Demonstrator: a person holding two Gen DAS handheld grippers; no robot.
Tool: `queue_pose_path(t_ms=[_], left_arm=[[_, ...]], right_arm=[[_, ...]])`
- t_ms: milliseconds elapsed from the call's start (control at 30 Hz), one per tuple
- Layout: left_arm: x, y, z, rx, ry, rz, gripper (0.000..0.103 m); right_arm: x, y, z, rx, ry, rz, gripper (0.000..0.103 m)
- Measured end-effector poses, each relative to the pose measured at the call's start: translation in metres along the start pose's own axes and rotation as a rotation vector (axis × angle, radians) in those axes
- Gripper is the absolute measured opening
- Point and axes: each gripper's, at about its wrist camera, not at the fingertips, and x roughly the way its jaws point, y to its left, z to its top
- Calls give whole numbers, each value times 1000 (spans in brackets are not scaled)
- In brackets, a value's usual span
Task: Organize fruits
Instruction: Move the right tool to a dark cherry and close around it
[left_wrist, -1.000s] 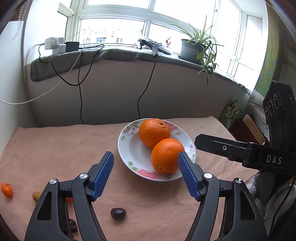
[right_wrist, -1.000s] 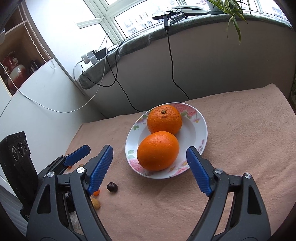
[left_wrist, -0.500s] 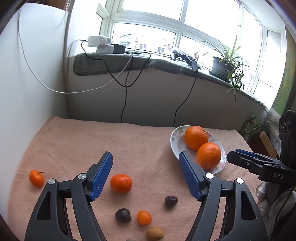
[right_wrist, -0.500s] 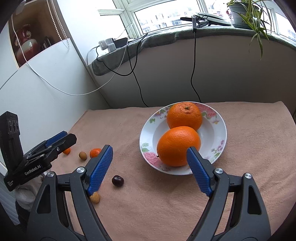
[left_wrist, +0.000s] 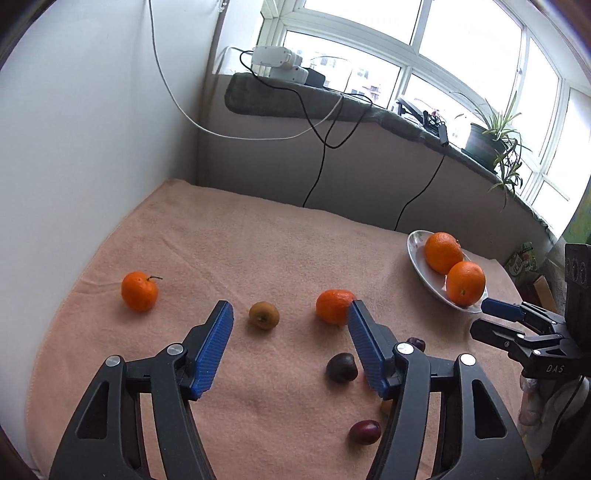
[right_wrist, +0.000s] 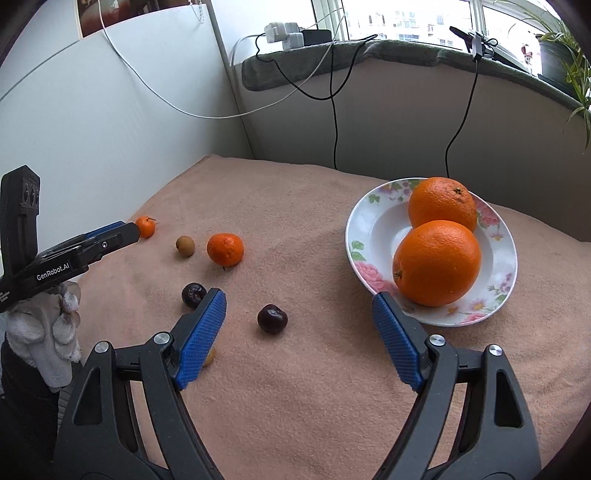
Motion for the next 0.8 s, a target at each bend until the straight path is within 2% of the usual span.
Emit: queue_pose_path(t_ms=[133,333,433,800], left_arm=[[5,0,-12,-14,42,-49,55],[20,-13,-28,-4,112,-110,40],[27,-19,-33,7,138,-128,35],[40,-21,-38,4,181,-135,33]], right_arm=[[12,9,-5,-31,32,-2,71],[30,13,-12,-43,79,-3,55],[35,14,-14,-48,90,-1,51],[51,12,-15,-42,115,7,46]])
